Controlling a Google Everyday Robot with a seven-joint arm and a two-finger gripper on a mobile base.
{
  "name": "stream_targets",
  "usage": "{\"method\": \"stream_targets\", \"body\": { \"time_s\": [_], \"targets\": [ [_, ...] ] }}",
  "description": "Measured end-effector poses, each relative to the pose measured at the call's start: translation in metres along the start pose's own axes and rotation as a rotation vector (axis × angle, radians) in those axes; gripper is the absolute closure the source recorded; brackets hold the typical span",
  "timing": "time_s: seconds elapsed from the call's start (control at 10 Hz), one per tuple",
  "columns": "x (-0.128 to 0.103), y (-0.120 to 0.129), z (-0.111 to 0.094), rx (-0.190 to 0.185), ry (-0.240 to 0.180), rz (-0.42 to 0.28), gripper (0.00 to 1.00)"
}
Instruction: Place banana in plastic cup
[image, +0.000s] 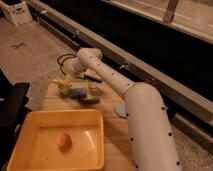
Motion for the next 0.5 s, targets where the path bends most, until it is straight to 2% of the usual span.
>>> {"method": "stream_targets", "body": {
  "time_s": [0.4, 0.5],
  "targets": [
    [0.026, -0.023, -0.065, 0.117, 0.067, 0.010, 0.25],
    [0.027, -0.022, -0.065, 0.117, 0.069, 0.010, 0.25]
  ]
}}
